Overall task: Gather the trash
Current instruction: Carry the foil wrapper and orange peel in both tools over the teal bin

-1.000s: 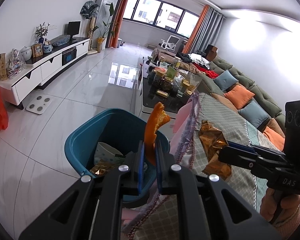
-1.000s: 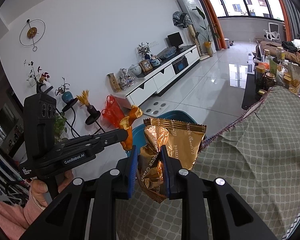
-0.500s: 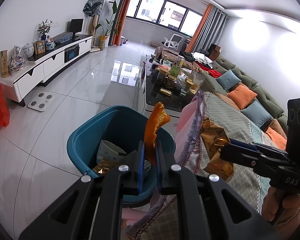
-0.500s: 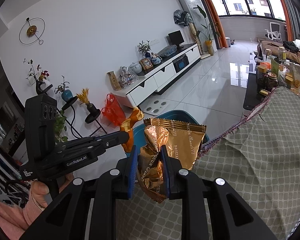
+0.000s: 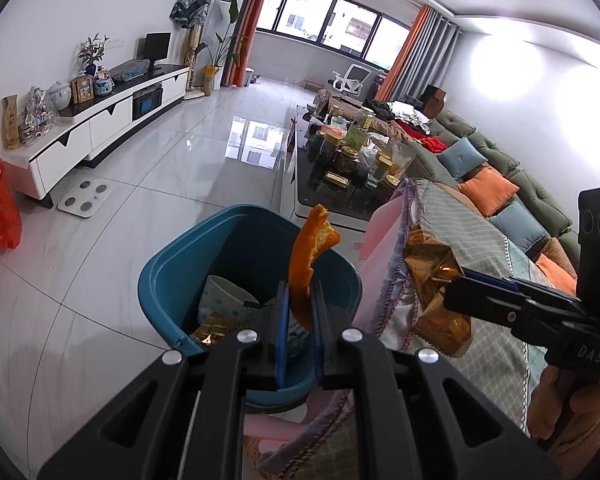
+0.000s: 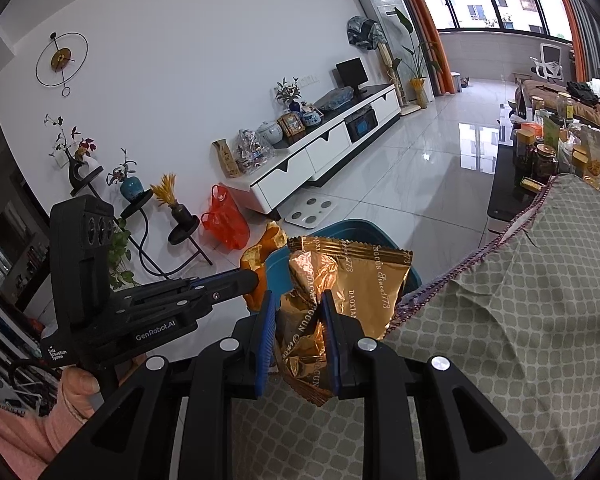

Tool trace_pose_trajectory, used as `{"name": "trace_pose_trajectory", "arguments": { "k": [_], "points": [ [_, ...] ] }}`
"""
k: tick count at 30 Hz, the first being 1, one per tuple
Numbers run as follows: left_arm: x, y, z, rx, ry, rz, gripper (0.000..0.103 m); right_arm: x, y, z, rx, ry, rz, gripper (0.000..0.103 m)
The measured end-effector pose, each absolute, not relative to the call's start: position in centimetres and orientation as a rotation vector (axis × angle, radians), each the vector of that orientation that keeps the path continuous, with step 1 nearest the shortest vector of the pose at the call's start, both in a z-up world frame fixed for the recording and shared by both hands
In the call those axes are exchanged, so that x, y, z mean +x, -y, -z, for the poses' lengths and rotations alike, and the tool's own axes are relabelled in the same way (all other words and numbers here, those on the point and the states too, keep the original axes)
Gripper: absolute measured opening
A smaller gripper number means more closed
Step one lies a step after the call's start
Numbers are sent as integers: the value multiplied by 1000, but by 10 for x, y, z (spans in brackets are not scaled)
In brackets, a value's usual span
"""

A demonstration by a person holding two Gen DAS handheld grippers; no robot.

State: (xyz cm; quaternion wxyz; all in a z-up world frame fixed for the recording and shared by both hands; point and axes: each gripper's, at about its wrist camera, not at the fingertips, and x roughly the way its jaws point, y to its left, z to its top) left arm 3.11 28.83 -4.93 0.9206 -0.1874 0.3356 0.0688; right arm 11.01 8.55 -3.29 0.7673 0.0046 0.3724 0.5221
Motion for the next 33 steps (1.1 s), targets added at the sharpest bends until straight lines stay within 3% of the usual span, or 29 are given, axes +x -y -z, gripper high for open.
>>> {"name": "trace_pose_trajectory", "arguments": {
  "k": [33],
  "points": [
    [38,-297,68,-401,-724,-159,11,125,-111,45,9,-862,-1135,23]
  ]
}}
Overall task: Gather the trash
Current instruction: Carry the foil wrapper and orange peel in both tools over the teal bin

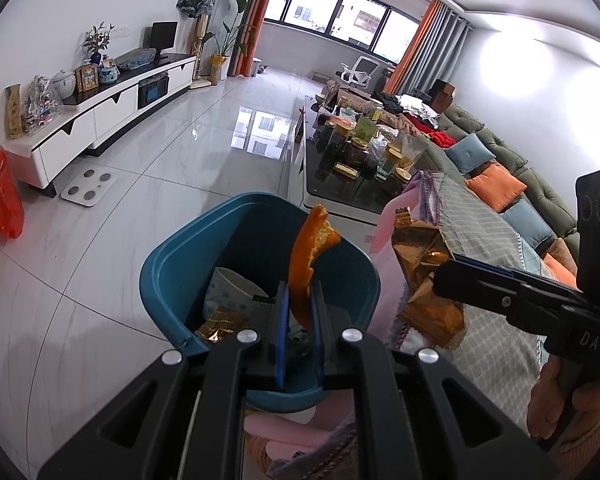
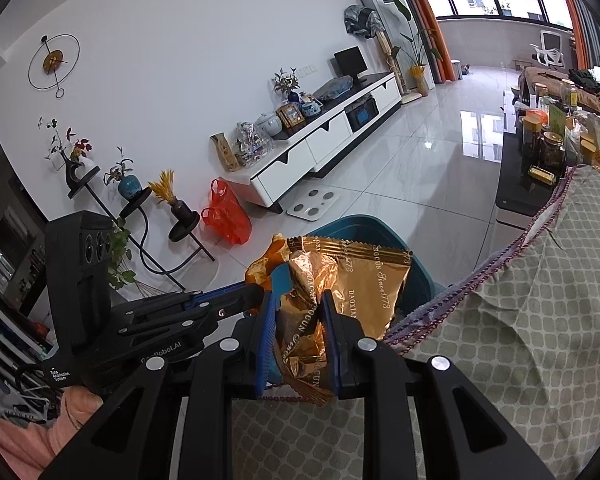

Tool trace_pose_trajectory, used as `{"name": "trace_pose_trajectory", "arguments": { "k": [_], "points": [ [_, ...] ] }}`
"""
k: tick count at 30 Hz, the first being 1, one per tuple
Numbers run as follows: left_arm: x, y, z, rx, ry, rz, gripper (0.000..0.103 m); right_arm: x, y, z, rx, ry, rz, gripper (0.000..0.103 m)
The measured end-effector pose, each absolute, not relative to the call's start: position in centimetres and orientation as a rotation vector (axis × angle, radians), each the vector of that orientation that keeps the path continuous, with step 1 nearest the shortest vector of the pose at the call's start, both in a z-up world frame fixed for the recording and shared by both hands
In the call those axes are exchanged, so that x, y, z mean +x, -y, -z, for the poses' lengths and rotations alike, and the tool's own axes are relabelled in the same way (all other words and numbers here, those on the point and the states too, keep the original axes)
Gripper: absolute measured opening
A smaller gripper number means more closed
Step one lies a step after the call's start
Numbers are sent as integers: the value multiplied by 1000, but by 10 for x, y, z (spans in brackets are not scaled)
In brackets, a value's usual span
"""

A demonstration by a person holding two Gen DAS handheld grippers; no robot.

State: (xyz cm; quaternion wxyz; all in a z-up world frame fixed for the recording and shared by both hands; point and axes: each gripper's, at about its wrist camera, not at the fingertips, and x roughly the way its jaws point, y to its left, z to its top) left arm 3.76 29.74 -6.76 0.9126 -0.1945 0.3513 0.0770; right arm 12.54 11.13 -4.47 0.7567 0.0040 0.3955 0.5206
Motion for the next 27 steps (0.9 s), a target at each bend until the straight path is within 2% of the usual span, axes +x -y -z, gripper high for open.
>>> {"name": "trace_pose_trajectory", "arguments": {
  "k": [27],
  "points": [
    [48,-303,82,-421,-767,-207,12,137,-139,53,-27,-912,-1116,23]
  ]
}}
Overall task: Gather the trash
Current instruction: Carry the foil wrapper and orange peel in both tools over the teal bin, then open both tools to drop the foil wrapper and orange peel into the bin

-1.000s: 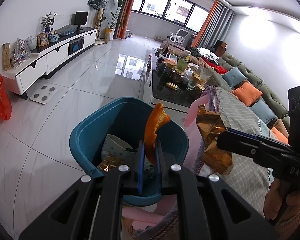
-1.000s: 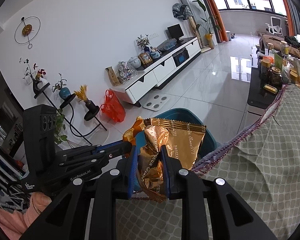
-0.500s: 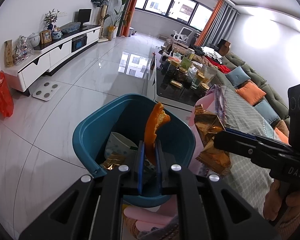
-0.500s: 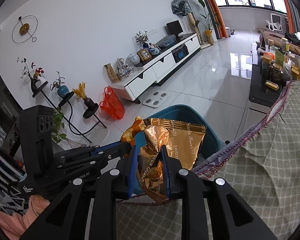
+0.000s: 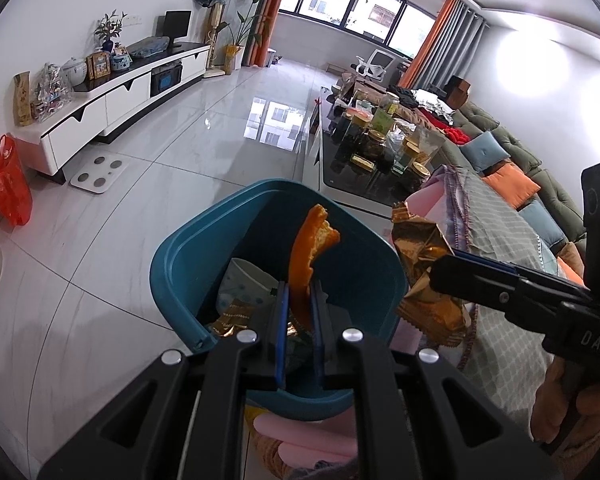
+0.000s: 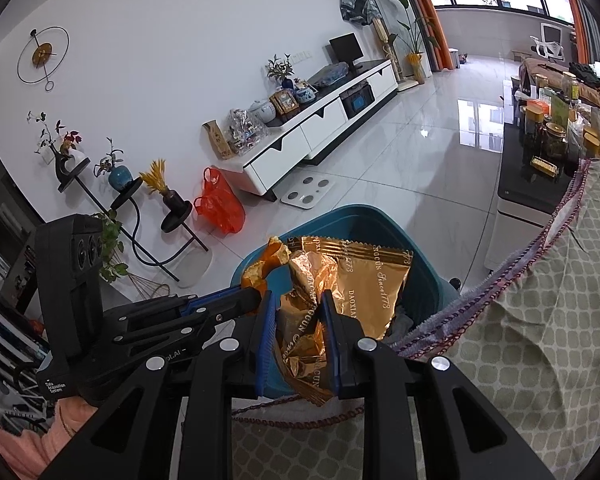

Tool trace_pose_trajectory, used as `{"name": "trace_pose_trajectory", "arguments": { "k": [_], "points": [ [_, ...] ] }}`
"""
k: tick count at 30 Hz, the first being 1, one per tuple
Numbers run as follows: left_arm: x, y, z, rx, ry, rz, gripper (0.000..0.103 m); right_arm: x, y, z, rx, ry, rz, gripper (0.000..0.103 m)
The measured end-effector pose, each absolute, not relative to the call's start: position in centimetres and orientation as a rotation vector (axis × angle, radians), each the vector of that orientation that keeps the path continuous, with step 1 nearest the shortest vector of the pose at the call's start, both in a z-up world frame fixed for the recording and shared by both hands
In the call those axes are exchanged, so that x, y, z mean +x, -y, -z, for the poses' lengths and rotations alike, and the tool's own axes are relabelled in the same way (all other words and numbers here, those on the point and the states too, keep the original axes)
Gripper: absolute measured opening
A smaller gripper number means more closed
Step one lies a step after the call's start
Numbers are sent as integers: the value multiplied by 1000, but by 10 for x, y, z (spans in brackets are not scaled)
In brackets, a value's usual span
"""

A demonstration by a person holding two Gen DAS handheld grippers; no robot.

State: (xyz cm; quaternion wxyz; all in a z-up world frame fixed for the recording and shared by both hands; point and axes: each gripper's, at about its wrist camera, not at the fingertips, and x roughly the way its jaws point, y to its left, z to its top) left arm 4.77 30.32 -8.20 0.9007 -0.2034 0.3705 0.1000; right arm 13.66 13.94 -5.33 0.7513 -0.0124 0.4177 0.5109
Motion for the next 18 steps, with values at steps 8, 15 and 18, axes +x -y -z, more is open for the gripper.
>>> {"name": "trace_pose_trajectory", "arguments": {
  "k": [8,15,18],
  "points": [
    [51,-305,85,-429,-777,-219,12,139,-148,57,-33,-932,-1109,23],
    [55,-310,91,-437,-783,-234,12,141,-157,62,-55,-941,-1108,23],
    [57,-311,93,-435,-789,-239,12,142,-160,65,-63,-947,-1105,23]
  ]
}}
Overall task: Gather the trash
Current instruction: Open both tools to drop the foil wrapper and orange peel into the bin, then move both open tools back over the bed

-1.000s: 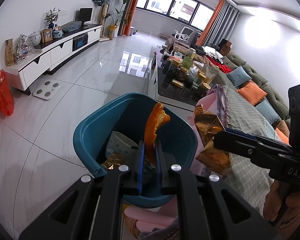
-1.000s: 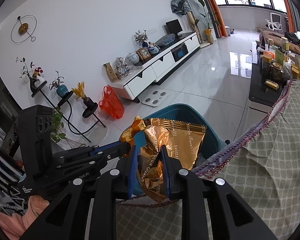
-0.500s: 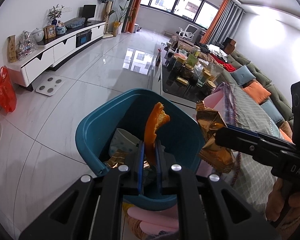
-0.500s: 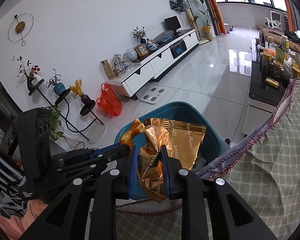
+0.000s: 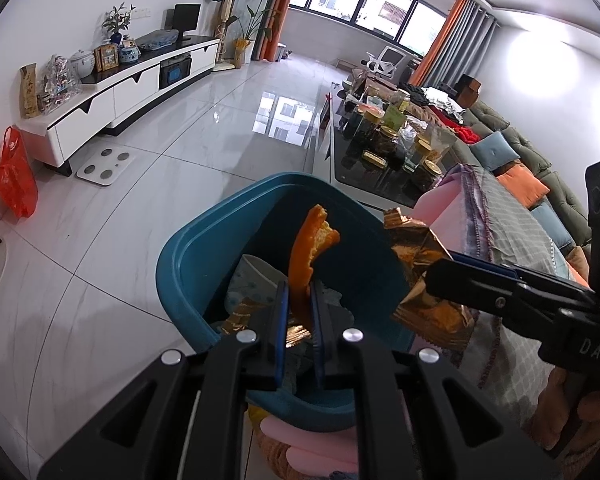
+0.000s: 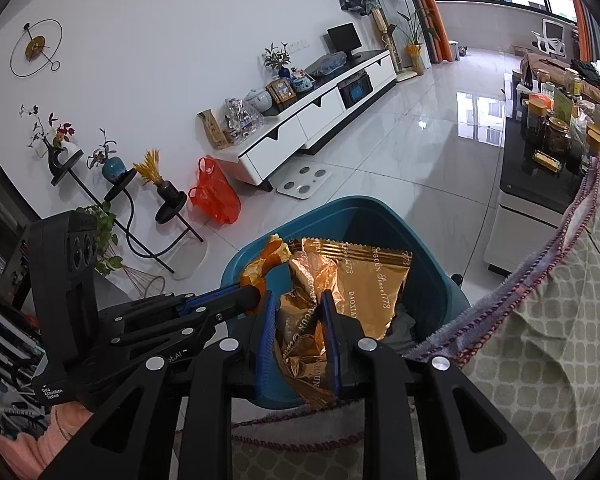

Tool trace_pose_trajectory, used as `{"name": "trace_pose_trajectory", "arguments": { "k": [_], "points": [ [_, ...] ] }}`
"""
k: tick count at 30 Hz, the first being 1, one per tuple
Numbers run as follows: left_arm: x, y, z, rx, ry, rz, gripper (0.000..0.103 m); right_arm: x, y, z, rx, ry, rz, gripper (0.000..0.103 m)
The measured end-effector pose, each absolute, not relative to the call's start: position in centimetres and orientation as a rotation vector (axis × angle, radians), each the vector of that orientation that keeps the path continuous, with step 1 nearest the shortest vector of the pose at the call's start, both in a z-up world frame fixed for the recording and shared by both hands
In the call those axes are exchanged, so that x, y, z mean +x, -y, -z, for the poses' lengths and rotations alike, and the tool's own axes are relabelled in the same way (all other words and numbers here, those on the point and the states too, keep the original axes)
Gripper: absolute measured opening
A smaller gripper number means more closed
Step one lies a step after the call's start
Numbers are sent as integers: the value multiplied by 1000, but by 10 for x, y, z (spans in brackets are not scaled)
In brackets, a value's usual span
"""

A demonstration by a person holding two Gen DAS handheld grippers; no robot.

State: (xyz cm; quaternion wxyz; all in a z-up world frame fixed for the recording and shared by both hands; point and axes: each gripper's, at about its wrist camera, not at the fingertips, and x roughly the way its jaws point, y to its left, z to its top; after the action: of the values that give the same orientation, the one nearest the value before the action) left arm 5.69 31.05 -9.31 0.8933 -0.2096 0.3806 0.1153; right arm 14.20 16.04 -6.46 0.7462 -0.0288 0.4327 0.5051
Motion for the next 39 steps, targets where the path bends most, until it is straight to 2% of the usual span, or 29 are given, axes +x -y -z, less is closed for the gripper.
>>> {"name": "trace_pose_trajectory", "arguments": {
  "k": [12,13,14,15,16,18,19,21,25,27,29,32,36,39],
  "points": [
    [69,-309,100,-436,-810,-266,13,148,-173,69,-84,-977,-1086,26],
    [70,-309,100,-436,-810,-264,17,148,-174,70,-85,-978,-1080,26],
    [70,-309,100,-443,-813,-256,29,149,-174,70,-84,-983,-1072,27],
    [69,-310,100,-450,-809,-258,36,150,-174,71,-80,-987,-1065,33],
    [68,-309,100,-447,-804,-265,42,149,-173,70,-75,-983,-1062,34],
    [66,-309,98,-439,-792,-262,42,150,-170,69,-68,-979,-1056,36],
    [65,-309,97,-441,-787,-261,44,150,-169,69,-64,-976,-1054,41],
    [61,-309,95,-441,-776,-270,52,151,-166,68,-57,-970,-1047,46],
    [51,-309,89,-430,-741,-273,68,148,-151,60,-24,-936,-1042,47],
    [42,-305,83,-410,-712,-272,75,144,-140,53,-14,-906,-1034,52],
    [33,-301,75,-391,-674,-273,91,136,-122,44,-8,-857,-1018,59],
    [14,-288,60,-351,-603,-265,100,124,-95,31,-1,-780,-981,71],
    [-1,-268,42,-299,-530,-256,100,99,-54,13,-7,-648,-908,94],
    [-11,-245,30,-285,-471,-253,100,83,-25,4,2,-572,-850,97]
  ]
}}
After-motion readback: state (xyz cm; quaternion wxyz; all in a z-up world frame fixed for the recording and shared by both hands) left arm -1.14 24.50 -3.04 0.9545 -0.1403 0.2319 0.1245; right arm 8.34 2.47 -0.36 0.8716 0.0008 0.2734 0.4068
